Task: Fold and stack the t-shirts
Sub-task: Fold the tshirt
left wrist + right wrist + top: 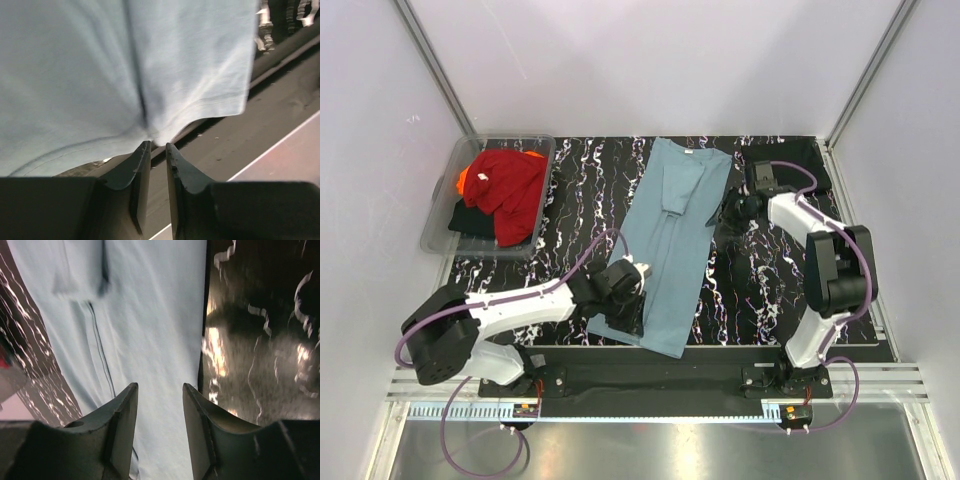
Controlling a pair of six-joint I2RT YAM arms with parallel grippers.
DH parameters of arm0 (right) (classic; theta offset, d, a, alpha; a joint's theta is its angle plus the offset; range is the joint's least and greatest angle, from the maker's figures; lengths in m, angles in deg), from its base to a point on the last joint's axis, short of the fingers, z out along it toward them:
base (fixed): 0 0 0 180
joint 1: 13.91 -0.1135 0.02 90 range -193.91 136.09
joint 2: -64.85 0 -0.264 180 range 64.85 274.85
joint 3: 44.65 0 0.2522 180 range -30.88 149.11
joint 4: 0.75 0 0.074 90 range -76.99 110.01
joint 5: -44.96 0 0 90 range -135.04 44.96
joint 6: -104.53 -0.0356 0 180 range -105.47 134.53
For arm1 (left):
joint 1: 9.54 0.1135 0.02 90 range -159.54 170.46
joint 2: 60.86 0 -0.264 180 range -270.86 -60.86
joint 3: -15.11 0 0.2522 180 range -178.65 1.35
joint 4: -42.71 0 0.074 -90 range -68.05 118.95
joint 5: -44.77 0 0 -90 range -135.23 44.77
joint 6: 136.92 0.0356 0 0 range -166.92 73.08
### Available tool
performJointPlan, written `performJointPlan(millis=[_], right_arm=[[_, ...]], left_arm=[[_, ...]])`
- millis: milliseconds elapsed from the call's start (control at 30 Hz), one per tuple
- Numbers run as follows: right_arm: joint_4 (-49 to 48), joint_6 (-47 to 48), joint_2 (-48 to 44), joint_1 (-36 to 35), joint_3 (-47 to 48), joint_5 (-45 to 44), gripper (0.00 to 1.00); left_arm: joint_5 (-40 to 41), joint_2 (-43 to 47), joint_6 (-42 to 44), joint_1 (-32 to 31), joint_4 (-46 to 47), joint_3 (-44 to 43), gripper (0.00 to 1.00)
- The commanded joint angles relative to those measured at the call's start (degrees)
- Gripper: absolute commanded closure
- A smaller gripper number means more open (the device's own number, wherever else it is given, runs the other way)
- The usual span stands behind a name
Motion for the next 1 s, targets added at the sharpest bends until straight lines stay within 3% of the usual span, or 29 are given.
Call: performJointPlan(millis=[0,400,967], right_arm=[[-1.6,2.0,3.9,1.6,7.4,-3.1,0.51],[-3.0,9.2,21.8,8.3,27.1,4.8,0.5],[-2.9,4.9,46.2,11.3,55.2,7.0,0.57]], left_arm=[[0.1,-1.6,2.8,-0.7,1.5,-5.6,0.76],[-5.7,-10.7,9.2,-6.4,10.3,-9.6,0.75],[-6.4,-20.6,5.6,-9.9,17.1,-7.1,0.76]])
